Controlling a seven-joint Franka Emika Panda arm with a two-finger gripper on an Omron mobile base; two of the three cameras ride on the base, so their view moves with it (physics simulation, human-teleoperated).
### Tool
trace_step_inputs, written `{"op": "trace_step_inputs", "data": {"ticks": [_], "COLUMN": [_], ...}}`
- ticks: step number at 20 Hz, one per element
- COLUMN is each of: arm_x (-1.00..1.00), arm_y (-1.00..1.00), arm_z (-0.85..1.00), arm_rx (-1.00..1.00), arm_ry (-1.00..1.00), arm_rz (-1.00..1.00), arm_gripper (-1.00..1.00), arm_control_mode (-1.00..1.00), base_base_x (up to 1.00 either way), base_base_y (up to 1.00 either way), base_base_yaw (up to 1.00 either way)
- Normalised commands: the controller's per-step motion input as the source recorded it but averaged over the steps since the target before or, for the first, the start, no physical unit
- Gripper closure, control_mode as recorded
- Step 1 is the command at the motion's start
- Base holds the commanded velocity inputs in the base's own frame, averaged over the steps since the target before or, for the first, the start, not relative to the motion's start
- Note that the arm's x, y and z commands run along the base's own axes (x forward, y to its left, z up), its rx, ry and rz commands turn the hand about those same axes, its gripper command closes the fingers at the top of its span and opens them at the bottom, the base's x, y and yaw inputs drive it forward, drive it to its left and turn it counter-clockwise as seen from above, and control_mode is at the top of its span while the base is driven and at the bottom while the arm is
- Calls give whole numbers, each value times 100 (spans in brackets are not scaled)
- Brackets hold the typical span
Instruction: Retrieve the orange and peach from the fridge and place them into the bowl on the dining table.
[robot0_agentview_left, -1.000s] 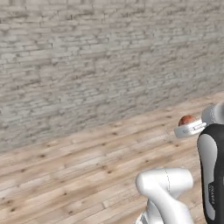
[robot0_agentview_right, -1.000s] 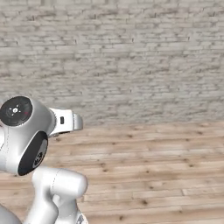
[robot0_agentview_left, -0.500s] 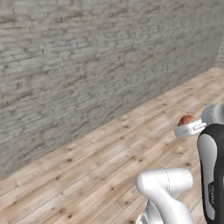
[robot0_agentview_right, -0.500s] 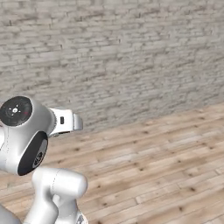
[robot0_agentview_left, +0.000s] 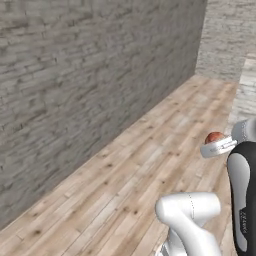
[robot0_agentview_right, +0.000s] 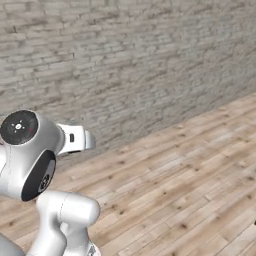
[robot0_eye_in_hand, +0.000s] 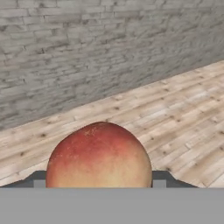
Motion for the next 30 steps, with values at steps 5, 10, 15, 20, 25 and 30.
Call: {"op": "trace_step_inputs", "data": {"ticks": [5, 10, 15, 20, 25, 30], "arm_x": [0, 0, 0, 0, 0, 0], "arm_y": [0, 0, 0, 0, 0, 0], "arm_z": [0, 0, 0, 0, 0, 0], "arm_rx": [0, 0, 0, 0, 0, 0], "arm_ry": [0, 0, 0, 0, 0, 0], "arm_rz": [0, 0, 0, 0, 0, 0], "arm_gripper": [100, 100, 100, 100, 100, 100], "arm_control_mode": [100, 100, 100, 100, 100, 100], "base_base_x": [100, 100, 100, 100, 100, 100], "base_base_y": [0, 0, 0, 0, 8, 14], "base_base_yaw": [-35, -36, -35, -29, -21, -21]}}
